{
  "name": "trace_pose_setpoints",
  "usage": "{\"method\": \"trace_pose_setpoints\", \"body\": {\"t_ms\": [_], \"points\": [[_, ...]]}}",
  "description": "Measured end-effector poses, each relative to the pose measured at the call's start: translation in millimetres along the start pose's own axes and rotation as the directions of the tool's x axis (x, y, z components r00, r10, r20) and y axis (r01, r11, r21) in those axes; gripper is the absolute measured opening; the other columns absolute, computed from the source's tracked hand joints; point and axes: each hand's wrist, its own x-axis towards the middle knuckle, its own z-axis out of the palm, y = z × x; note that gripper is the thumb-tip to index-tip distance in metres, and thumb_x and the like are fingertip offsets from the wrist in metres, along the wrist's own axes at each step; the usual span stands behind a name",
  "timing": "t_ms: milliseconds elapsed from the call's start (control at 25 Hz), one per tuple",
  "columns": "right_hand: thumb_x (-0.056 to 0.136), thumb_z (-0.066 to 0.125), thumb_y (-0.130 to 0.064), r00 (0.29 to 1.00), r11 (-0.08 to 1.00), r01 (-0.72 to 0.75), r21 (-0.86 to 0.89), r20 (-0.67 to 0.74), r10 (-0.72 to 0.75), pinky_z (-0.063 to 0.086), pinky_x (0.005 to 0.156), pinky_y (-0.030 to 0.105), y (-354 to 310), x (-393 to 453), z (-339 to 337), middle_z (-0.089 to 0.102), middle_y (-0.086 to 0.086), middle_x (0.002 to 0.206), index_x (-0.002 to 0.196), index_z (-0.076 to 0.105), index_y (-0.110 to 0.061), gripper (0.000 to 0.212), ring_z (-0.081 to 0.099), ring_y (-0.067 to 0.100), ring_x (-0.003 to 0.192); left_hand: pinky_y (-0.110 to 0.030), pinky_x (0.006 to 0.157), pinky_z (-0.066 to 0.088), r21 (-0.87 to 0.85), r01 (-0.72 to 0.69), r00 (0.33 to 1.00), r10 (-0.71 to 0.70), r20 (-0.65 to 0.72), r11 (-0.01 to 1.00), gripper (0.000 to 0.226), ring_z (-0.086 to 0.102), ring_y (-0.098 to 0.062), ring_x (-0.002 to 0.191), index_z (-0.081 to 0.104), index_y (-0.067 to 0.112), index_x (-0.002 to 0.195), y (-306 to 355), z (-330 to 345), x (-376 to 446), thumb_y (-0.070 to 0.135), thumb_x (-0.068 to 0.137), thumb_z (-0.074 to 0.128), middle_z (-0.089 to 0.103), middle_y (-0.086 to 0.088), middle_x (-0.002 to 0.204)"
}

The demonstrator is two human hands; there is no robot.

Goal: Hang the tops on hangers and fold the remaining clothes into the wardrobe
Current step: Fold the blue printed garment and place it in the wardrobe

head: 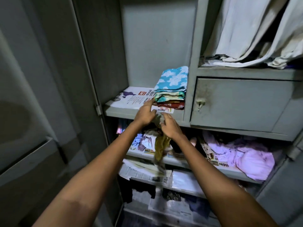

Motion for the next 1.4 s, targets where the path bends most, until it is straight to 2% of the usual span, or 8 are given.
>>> {"method": "trace_pose_setpoints", "body": {"t_ms": [280, 440, 680, 760, 960, 1120, 1240, 1400], "points": [[0.088, 0.052, -0.003, 1.0, 0.99, -0.003, 0.139, -0.014, 0.005, 0.03, 0.104, 0.029, -49.8, -96.6, 16.8, 0.041, 0.017, 0.142, 0.139, 0.038, -0.004, 0.053, 0.04, 0.03, 0.13, -0.035, 0.108, 0.03, 0.191, 0.011, 0.994, 0.01, -0.109, 0.981, 0.05, 0.039, -0.029, 0.131, 0.04, 0.007, 0.138, 18.7, -60.4, -126.2, 0.015, 0.091, 0.052, 0.038, -0.011, 0.145], [0.085, 0.056, 0.001, 1.0, 0.952, 0.025, 0.305, 0.003, -0.028, 0.036, 0.099, 0.033, -123.0, -155.5, 58.7, 0.053, 0.018, 0.13, 0.129, 0.048, -0.001, 0.045, 0.05, 0.03, 0.119, -0.037, 0.115, 0.014, 0.329, 0.067, 0.968, 0.018, -0.248, 0.942, 0.05, 0.027, -0.023, 0.14, 0.04, 0.005, 0.138, 16.1, -108.0, -221.2, 0.016, 0.091, 0.051, 0.032, -0.011, 0.15], [0.083, 0.055, 0.002, 0.942, 0.899, 0.203, 0.388, 0.175, -0.288, 0.035, 0.101, 0.028, -236.4, -228.0, 125.1, 0.052, 0.026, 0.129, 0.127, 0.048, 0.006, 0.045, 0.05, 0.035, 0.12, -0.046, 0.116, 0.001, 0.684, 0.174, 0.874, 0.21, -0.439, 0.708, 0.05, 0.013, -0.032, 0.144, 0.053, 0.007, 0.128, 4.2, -187.3, -324.0, 0.01, 0.078, 0.056, 0.02, -0.016, 0.154], [0.084, 0.053, -0.008, 0.908, 0.896, 0.26, 0.361, 0.225, -0.354, 0.037, 0.103, 0.04, -274.6, -237.2, 126.9, 0.049, 0.03, 0.129, 0.126, 0.046, 0.01, 0.047, 0.048, 0.041, 0.119, -0.047, 0.116, 0.001, 0.7, 0.256, 0.826, 0.226, -0.517, 0.666, 0.055, 0.009, -0.034, 0.144, 0.053, 0.011, 0.129, 3.1, -208.8, -341.6, 0.009, 0.074, 0.056, 0.015, -0.016, 0.155], [0.092, 0.046, -0.012, 0.784, 0.876, 0.481, 0.027, 0.434, -0.443, 0.02, 0.114, 0.041, -323.9, -228.1, 112.6, 0.018, 0.008, 0.156, 0.149, 0.018, -0.014, 0.064, 0.011, 0.024, 0.145, -0.037, 0.115, -0.006, 0.458, 0.362, 0.669, 0.116, -0.734, 0.812, 0.078, 0.002, -0.031, 0.145, 0.024, 0.012, 0.147, -5.1, -241.2, -369.9, 0.003, 0.074, 0.051, 0.004, -0.018, 0.156], [0.087, 0.04, 0.001, 0.717, 0.812, 0.578, -0.075, 0.522, -0.462, 0.021, 0.114, 0.048, -321.5, -227.5, 113.2, 0.01, -0.006, 0.158, 0.15, 0.016, -0.024, 0.072, 0.017, 0.029, 0.142, -0.038, 0.119, 0.002, 0.021, 0.353, 0.619, -0.217, -0.755, 0.935, 0.076, 0.008, -0.022, 0.145, 0.007, 0.005, 0.149, -23.4, -259.6, -372.3, -0.001, 0.086, 0.05, 0.006, -0.011, 0.158], [0.087, 0.039, 0.003, 0.734, 0.817, 0.576, -0.034, 0.461, -0.498, 0.025, 0.113, 0.044, -318.9, -226.1, 106.7, 0.016, -0.003, 0.157, 0.149, 0.021, -0.021, 0.069, 0.025, 0.03, 0.138, -0.027, 0.115, 0.018, -0.128, 0.315, 0.664, -0.314, -0.679, 0.941, 0.061, 0.028, -0.022, 0.14, 0.022, 0.001, 0.146, -29.3, -253.2, -366.6, -0.001, 0.091, 0.047, 0.029, -0.013, 0.151], [0.082, 0.036, 0.013, 0.752, 0.841, 0.53, 0.106, 0.399, -0.524, 0.025, 0.112, 0.038, -280.0, -233.5, 101.6, 0.016, -0.003, 0.157, 0.149, 0.022, -0.019, 0.076, 0.025, 0.028, 0.139, -0.025, 0.103, 0.035, -0.121, 0.207, 0.616, -0.226, -0.755, 0.971, 0.042, 0.049, -0.025, 0.123, 0.044, 0.0, 0.132, -26.5, -229.4, -359.0, 0.004, 0.091, 0.05, 0.053, -0.015, 0.131]]}}
